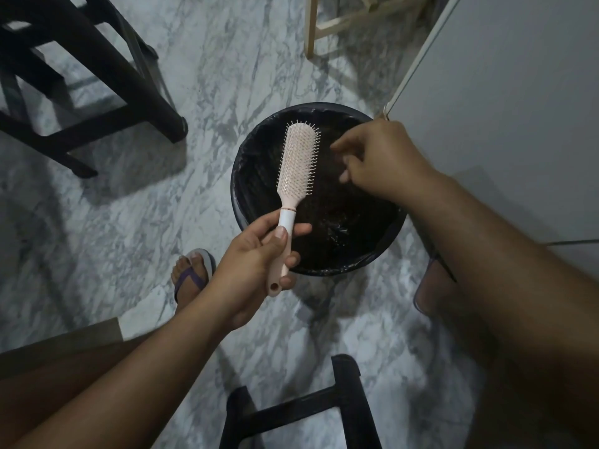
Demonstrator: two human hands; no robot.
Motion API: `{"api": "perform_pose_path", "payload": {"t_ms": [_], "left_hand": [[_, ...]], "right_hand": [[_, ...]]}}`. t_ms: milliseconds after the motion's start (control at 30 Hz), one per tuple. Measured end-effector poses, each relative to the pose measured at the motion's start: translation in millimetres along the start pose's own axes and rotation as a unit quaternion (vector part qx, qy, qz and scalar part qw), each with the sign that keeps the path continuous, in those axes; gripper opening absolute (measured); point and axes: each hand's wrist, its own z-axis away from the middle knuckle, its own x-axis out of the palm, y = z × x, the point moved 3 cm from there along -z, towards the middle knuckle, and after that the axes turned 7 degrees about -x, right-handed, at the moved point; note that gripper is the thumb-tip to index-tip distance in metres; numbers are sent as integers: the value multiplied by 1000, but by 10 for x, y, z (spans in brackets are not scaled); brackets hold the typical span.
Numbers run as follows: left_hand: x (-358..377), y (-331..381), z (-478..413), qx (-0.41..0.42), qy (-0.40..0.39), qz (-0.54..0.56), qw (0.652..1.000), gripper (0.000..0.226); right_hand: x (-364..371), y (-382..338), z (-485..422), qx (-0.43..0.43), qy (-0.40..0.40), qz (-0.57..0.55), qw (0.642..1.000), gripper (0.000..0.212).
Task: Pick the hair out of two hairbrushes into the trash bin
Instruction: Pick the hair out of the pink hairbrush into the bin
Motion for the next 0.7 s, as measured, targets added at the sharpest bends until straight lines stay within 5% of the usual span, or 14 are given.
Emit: {"api": "perform_pose_path", "payload": {"t_ms": [200,433,700], "left_hand": [[11,1,-9,-31,-27,31,999,33],[49,-58,17,-44,-72,41,996,38],[79,-61,7,-51,-75,44,995,37]], "right_hand": [[61,-124,7,-92,87,-70,989,29],[284,-162,6,-87,45,-15,995,38],[296,-156,15,-94,114,-1,989,13]]}}
